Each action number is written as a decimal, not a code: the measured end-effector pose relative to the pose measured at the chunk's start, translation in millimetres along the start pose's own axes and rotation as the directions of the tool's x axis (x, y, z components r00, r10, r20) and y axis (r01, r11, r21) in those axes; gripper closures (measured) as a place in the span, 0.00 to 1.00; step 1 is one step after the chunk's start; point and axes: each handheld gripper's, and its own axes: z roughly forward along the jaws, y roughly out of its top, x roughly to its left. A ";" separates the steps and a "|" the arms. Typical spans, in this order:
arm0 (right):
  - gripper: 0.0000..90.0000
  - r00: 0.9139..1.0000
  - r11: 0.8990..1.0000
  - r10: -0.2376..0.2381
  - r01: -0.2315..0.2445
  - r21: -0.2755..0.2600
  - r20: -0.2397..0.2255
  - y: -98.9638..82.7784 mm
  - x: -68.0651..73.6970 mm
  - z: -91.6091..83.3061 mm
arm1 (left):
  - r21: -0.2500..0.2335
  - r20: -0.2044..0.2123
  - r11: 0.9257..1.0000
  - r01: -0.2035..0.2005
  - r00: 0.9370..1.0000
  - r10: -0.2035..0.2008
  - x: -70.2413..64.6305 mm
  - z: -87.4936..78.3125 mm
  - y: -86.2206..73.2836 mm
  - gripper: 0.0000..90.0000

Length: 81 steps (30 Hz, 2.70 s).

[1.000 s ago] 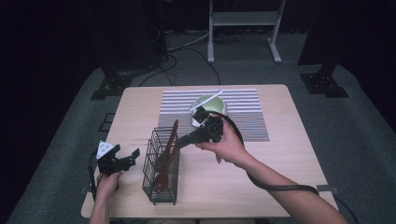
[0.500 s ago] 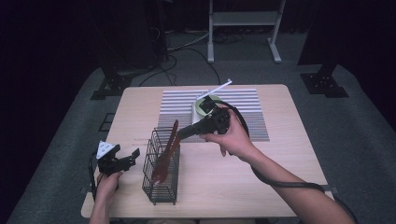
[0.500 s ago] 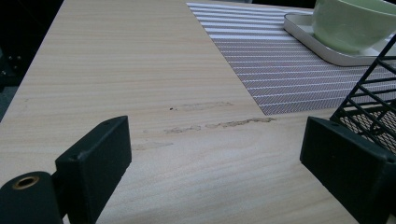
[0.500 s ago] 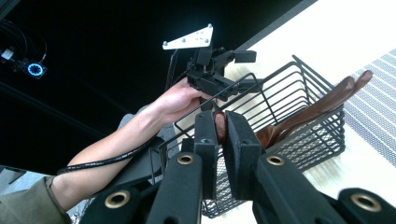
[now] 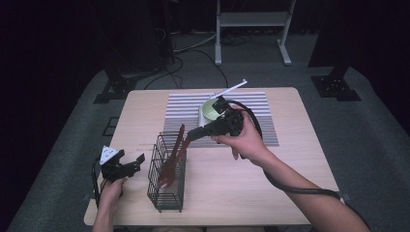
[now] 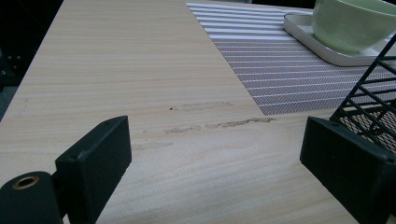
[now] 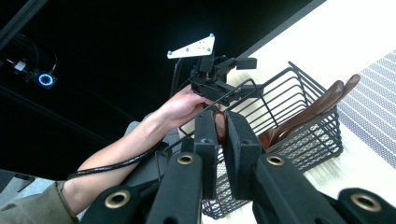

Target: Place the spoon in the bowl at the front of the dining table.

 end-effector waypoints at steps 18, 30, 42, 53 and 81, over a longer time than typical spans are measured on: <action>0.93 1.000 0.998 0.026 -0.026 -0.053 0.001 -7.1 -4.9 -33.0 | 0.005 -0.003 1.000 -0.006 1.000 0.006 -0.7 -0.1 0.1 0.09; 0.93 0.999 0.996 0.042 -0.043 -0.073 -0.012 -14.8 -6.8 -49.7 | 0.002 -0.009 1.000 -0.009 1.000 0.009 -1.1 0.1 0.0 0.09; 0.93 0.997 0.992 0.082 -0.082 -0.093 -0.001 -31.2 -20.8 -67.3 | 0.002 -0.009 1.000 -0.009 1.000 0.009 -1.5 0.4 0.0 0.09; 0.92 0.992 0.987 0.128 -0.125 -0.099 0.020 -48.3 -38.7 -78.1 | 0.004 -0.009 1.000 -0.014 1.000 0.014 -1.5 0.4 0.1 0.09; 0.92 0.973 0.971 0.224 -0.219 -0.097 0.049 -84.5 -77.6 -80.4 | 0.000 -0.005 1.000 -0.001 1.000 0.001 -0.7 0.1 0.0 0.09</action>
